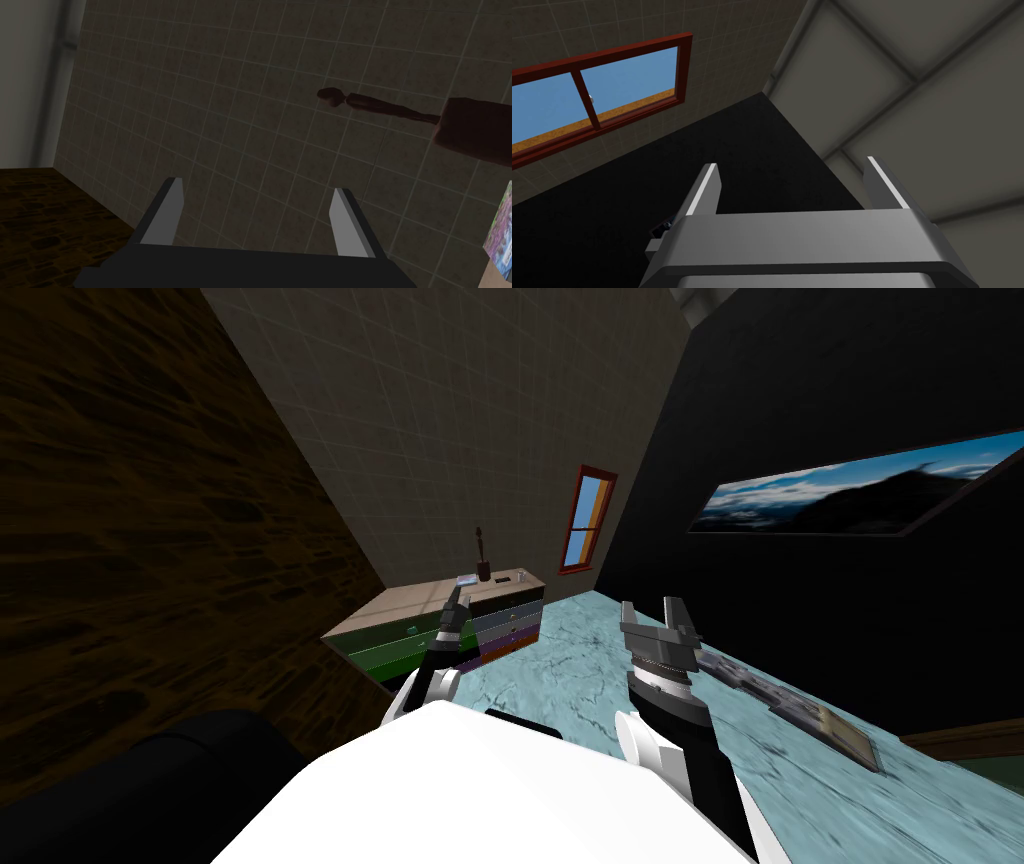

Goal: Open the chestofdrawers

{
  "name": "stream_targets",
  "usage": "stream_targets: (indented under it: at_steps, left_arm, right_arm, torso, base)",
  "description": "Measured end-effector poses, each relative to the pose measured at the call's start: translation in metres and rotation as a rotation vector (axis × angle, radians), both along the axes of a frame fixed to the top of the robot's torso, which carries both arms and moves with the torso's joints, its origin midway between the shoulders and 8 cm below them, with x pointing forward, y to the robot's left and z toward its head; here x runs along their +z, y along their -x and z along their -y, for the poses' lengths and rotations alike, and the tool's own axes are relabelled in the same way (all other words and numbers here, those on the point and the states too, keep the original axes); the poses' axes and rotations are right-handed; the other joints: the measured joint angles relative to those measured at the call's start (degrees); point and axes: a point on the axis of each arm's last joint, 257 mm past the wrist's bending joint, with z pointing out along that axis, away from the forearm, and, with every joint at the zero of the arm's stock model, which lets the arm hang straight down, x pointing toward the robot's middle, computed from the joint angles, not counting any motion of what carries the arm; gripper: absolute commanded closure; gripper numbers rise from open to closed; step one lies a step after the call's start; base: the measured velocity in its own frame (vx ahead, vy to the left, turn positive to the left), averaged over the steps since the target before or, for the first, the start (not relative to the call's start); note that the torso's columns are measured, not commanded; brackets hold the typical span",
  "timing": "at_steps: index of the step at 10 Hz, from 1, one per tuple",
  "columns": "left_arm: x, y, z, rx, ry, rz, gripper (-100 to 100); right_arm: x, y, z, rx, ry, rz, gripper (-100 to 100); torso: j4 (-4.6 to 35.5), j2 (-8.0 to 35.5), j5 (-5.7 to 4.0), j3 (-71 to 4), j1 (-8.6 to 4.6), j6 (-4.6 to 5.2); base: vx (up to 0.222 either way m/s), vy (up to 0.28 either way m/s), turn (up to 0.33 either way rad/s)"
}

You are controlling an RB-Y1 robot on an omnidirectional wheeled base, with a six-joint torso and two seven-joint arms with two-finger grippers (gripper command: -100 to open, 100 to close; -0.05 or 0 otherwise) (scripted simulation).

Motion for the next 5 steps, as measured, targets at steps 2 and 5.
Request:
stream_targets:
  at_steps: [2,5]
  left_arm:
    - [0.0000,0.0000,0.0000,0.000,0.000,0.000,0]
    - [0.0001,0.0000,0.0000,0.000,0.000,0.000,0]
  right_arm:
    - [0.0000,0.0000,0.0000,0.000,0.000,0.000,0]
    - [0.0001,0.0001,0.0000,0.000,0.000,0.000,0]
  torso:
    - [6.00,5.97,0.00,-12.00,0.00,0.00]
    - [18.46,18.45,0.00,-36.92,0.00,0.00]
  base:
    - [0.000,0.000,0.000]
    - [0.000,0.000,0.000]
